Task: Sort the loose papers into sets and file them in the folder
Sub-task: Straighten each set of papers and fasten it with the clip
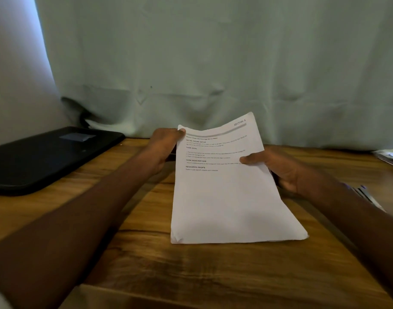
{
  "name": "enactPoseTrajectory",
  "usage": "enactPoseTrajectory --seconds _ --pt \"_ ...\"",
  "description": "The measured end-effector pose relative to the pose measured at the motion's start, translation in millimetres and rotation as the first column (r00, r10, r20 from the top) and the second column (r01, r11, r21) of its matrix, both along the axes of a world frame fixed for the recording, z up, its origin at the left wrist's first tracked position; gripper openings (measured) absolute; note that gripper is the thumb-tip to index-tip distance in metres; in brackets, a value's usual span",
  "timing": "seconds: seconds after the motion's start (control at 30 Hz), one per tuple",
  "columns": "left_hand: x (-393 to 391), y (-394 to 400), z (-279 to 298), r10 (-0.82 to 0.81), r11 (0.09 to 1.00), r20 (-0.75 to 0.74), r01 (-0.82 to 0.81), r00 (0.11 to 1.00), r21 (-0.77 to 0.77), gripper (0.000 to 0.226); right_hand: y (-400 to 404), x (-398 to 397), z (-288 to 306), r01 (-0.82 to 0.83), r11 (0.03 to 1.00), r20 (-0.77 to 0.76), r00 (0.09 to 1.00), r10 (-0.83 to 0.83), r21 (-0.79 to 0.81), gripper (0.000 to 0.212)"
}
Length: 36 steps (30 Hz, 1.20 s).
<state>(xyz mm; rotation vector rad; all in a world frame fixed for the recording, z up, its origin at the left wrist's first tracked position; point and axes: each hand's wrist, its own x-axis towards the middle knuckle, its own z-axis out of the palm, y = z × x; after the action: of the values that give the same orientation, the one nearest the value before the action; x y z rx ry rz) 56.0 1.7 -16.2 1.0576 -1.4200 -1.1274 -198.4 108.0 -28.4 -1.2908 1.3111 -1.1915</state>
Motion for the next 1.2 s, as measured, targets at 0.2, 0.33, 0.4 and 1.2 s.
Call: enactPoseTrajectory --seconds 0.2,0.33,0.4,1.2 --pt "10 -13 -3 0.038 0.994 -0.104 -0.028 0.994 0.102 0.022 2 7 -1 -0.066 0.998 0.023 0.998 0.065 0.023 0.041" --pt "16 -18 -6 0.005 0.990 -0.204 0.024 0.979 0.142 0.020 2 10 -2 -0.051 0.999 0.046 0.998 0.050 0.013 0.040" --pt "18 -17 -6 -0.033 0.981 -0.259 0.080 0.965 0.175 0.028 2 10 -3 -0.046 0.999 0.063 0.997 0.045 0.009 0.039" --pt "5 -11 -11 -0.081 0.953 -0.276 0.156 0.958 0.260 0.030 -4 3 -3 0.035 0.998 0.179 0.983 -0.045 0.057 0.036"
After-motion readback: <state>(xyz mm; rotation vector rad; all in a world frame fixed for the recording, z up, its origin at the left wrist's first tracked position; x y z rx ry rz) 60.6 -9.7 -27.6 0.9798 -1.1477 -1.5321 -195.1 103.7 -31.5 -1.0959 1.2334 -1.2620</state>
